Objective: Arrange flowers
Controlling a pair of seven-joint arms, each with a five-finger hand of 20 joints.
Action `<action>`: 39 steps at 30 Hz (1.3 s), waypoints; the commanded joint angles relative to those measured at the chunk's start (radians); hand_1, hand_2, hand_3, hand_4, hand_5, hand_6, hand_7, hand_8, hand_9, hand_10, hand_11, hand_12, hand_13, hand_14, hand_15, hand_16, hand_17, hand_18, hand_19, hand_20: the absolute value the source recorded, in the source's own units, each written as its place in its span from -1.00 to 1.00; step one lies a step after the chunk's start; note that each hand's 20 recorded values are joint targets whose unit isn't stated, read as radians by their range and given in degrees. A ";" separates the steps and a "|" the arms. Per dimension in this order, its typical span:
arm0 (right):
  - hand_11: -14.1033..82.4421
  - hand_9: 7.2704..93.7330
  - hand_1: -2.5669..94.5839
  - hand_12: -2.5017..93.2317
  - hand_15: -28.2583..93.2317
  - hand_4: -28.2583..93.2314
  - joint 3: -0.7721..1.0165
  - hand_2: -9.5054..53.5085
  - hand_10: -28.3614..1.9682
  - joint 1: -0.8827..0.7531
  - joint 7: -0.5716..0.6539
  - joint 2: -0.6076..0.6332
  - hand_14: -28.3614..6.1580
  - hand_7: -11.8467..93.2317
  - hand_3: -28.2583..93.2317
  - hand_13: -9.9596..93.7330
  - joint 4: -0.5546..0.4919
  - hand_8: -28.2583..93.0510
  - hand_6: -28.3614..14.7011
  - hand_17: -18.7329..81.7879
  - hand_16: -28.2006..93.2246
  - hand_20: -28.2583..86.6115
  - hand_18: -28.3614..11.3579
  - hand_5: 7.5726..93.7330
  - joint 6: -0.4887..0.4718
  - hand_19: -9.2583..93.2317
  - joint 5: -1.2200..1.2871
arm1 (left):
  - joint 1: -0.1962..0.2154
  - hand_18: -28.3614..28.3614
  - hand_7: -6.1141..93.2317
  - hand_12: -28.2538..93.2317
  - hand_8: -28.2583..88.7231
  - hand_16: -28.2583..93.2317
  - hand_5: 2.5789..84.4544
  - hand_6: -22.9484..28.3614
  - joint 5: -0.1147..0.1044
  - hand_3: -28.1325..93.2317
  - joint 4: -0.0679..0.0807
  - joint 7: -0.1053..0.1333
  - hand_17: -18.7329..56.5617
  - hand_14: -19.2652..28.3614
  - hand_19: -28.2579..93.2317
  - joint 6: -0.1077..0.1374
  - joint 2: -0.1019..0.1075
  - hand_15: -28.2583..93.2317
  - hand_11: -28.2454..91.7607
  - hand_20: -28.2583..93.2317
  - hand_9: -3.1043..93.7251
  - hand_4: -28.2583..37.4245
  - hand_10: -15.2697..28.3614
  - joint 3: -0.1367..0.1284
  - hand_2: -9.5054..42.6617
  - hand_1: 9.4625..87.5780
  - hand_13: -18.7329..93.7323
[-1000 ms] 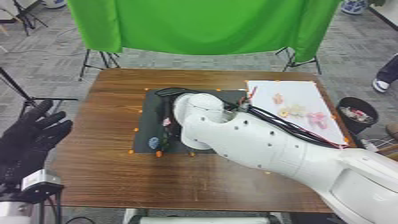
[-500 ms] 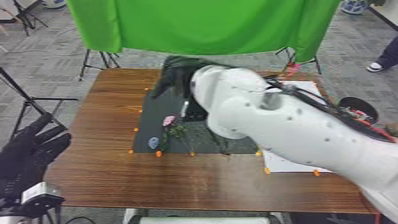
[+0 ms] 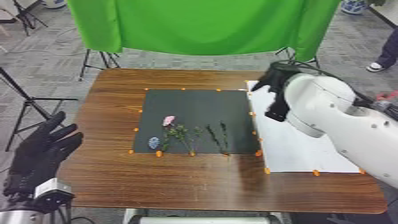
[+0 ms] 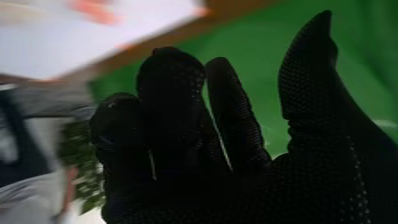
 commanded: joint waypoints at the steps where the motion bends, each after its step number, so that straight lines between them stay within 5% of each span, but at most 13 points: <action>1: -0.45 0.14 -0.25 -0.65 0.71 -0.91 -0.006 -0.71 -0.48 -0.017 0.036 0.119 0.17 -0.53 0.74 0.61 0.030 -0.69 0.13 0.40 -0.33 0.16 -0.43 -0.01 0.060 1.00 -0.021 | -0.003 1.00 -0.71 -0.34 -0.63 -0.73 -0.17 0.27 -0.031 0.51 0.007 0.036 -0.67 0.99 0.39 -0.021 0.039 0.42 -0.07 -0.54 -0.25 -0.73 0.65 0.031 -0.39 -0.47 -0.26; 4: -0.46 0.14 -0.26 -0.66 0.71 -0.91 -0.003 -0.71 -0.50 -0.024 0.067 0.145 0.18 -0.53 0.74 0.62 0.025 -0.69 0.14 0.41 -0.33 0.16 -0.43 -0.01 0.083 1.00 -0.054 | 0.002 1.00 -0.71 -0.34 -0.63 -0.73 -0.17 0.27 -0.049 0.51 0.009 0.068 -0.67 0.99 0.39 -0.001 0.073 0.41 -0.07 -0.54 -0.25 -0.73 0.65 0.044 -0.39 -0.47 -0.27; 6: -0.46 0.14 -0.26 -0.66 0.71 -0.91 -0.004 -0.71 -0.51 -0.025 0.092 0.157 0.17 -0.53 0.74 0.62 0.028 -0.69 0.13 0.42 -0.34 0.16 -0.43 -0.01 0.090 1.00 -0.069 | 0.001 1.00 -0.71 -0.34 -0.63 -0.73 -0.17 0.27 -0.046 0.51 0.009 0.065 -0.67 0.99 0.39 -0.001 0.073 0.41 -0.07 -0.54 -0.25 -0.73 0.65 0.046 -0.39 -0.47 -0.27; 8: -0.47 0.14 -0.26 -0.66 0.71 -0.91 0.000 -0.71 -0.52 -0.032 0.105 0.171 0.17 -0.53 0.74 0.62 0.034 -0.69 0.12 0.42 -0.34 0.16 -0.43 0.00 0.075 1.00 -0.079 | 0.011 1.00 -0.71 -0.34 -0.63 -0.73 -0.17 0.27 -0.067 0.51 0.009 0.094 -0.67 0.99 0.39 0.013 0.100 0.41 -0.07 -0.54 -0.25 -0.73 0.65 0.053 -0.39 -0.47 -0.27; 11: -0.47 0.12 -0.25 -0.66 0.71 -0.91 0.035 -0.72 -0.56 -0.057 0.114 0.183 0.15 -0.53 0.74 0.61 0.049 -0.69 0.11 0.42 -0.34 0.16 -0.43 0.00 0.031 1.00 -0.019 | 0.016 1.00 -0.71 -0.34 -0.63 -0.73 -0.17 0.27 -0.070 0.51 0.010 0.102 -0.67 0.99 0.39 0.014 0.105 0.41 -0.07 -0.54 -0.25 -0.73 0.65 0.050 -0.39 -0.47 -0.27; 18: -0.50 0.08 -0.23 -0.66 0.71 -0.90 0.057 -0.72 -0.57 -0.079 0.152 0.153 0.12 -0.54 0.74 0.60 0.118 -0.69 0.10 0.42 -0.35 0.13 -0.42 -0.01 -0.053 1.00 0.036 | -0.004 1.00 -0.71 -0.34 -0.64 -0.73 -0.17 0.28 -0.050 0.51 0.013 0.077 -0.67 0.99 0.39 0.001 0.084 0.41 -0.07 -0.54 -0.25 -0.73 0.64 0.052 -0.39 -0.47 -0.27; 25: -0.52 0.06 -0.22 -0.67 0.71 -0.90 0.001 -0.73 -0.60 -0.041 0.185 0.147 0.13 -0.55 0.74 0.61 0.181 -0.69 0.09 0.43 -0.35 0.12 -0.44 -0.04 -0.038 1.00 0.061 | -0.004 1.00 -0.71 -0.34 -0.64 -0.73 -0.17 0.27 -0.078 0.51 0.016 0.109 -0.67 0.99 0.39 0.016 0.119 0.41 -0.07 -0.54 -0.25 -0.73 0.65 0.067 -0.39 -0.47 -0.28; 30: -0.52 0.06 -0.21 -0.67 0.71 -0.90 -0.008 -0.74 -0.59 -0.042 0.170 0.140 0.13 -0.56 0.74 0.62 0.190 -0.68 0.10 0.43 -0.36 0.12 -0.44 -0.06 -0.036 1.00 0.062 | -0.006 1.00 -0.71 -0.34 -0.64 -0.73 -0.17 0.27 -0.068 0.51 0.017 0.096 -0.67 0.99 0.39 0.009 0.101 0.41 -0.07 -0.54 -0.25 -0.73 0.65 0.062 -0.39 -0.47 -0.27; 32: -0.52 0.06 -0.21 -0.67 0.72 -0.91 -0.027 -0.74 -0.59 -0.030 0.163 0.131 0.13 -0.55 0.74 0.61 0.200 -0.68 0.11 0.43 -0.36 0.12 -0.44 -0.08 -0.033 1.00 0.057 | -0.007 1.00 -0.71 -0.34 -0.64 -0.73 -0.17 0.27 -0.079 0.51 0.020 0.110 -0.67 0.99 0.39 0.010 0.110 0.41 -0.07 -0.54 -0.25 -0.73 0.65 0.068 -0.39 -0.47 -0.28; 39: -0.52 0.06 -0.19 -0.67 0.72 -0.91 -0.071 -0.77 -0.54 -0.024 0.152 0.107 0.14 -0.54 0.75 0.61 0.229 -0.69 0.16 0.43 -0.36 0.13 -0.44 -0.11 -0.035 1.00 0.060 | -0.022 1.00 -0.71 -0.34 -0.63 -0.73 -0.17 0.27 -0.067 0.51 0.022 0.091 -0.67 0.98 0.39 0.003 0.098 0.41 -0.07 -0.54 -0.25 -0.73 0.64 0.072 -0.39 -0.47 -0.27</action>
